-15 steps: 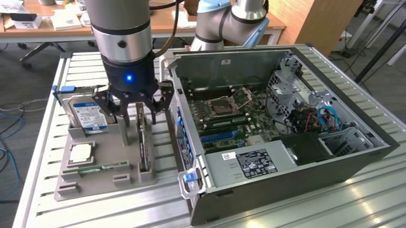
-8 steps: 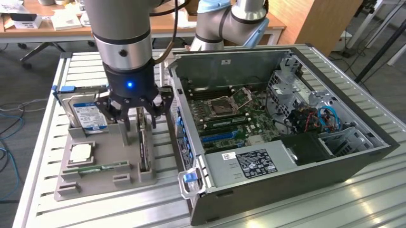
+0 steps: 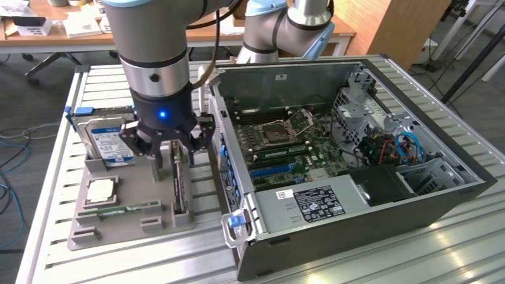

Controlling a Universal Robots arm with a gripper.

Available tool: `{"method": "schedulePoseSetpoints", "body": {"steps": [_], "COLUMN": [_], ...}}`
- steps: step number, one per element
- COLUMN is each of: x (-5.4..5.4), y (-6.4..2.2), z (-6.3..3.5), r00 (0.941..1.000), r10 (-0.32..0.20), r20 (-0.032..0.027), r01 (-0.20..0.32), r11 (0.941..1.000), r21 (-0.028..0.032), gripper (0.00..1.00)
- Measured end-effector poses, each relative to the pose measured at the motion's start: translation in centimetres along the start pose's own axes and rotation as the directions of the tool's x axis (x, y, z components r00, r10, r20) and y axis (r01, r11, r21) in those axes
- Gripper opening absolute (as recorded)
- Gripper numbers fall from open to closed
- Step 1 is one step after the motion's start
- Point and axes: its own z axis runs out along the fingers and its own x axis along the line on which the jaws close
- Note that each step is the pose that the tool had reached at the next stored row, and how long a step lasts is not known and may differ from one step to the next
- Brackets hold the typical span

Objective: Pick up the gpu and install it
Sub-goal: 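Pick up the gpu and move the gpu toward the slot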

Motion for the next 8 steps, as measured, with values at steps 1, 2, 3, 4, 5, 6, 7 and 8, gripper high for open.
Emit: {"method": "schedulePoseSetpoints", "body": {"steps": [1, 2, 3, 4, 5, 6, 7, 8], "x": [0.0, 0.0, 0.0, 0.0, 0.1, 0.1, 0.1, 0.1], "y": [-0.01, -0.02, -0.03, -0.03, -0.04, -0.05, -0.06, -0.07], "z": [0.18, 0.35, 0.54, 0.71, 0.9, 1.08, 1.26, 1.45], "r00": [1.0, 1.0, 1.0, 1.0, 1.0, 1.0, 1.0, 1.0], "r10": [0.0, 0.0, 0.0, 0.0, 0.0, 0.0, 0.0, 0.0], "r20": [0.0, -0.0001, 0.0, 0.0, 0.0, 0.0001, 0.0, 0.0], "r01": [0.0, 0.0, 0.0, 0.0, 0.0, 0.0, 0.0, 0.0], "r11": [1.0, 1.0, 1.0, 1.0, 1.0, 1.0, 1.0, 1.0], "r21": [0.0001, 0.0001, 0.0, 0.0, 0.0, 0.0, 0.0001, 0.0], "gripper": [0.59, 0.59, 0.59, 0.59, 0.59, 0.59, 0.59, 0.59]}}
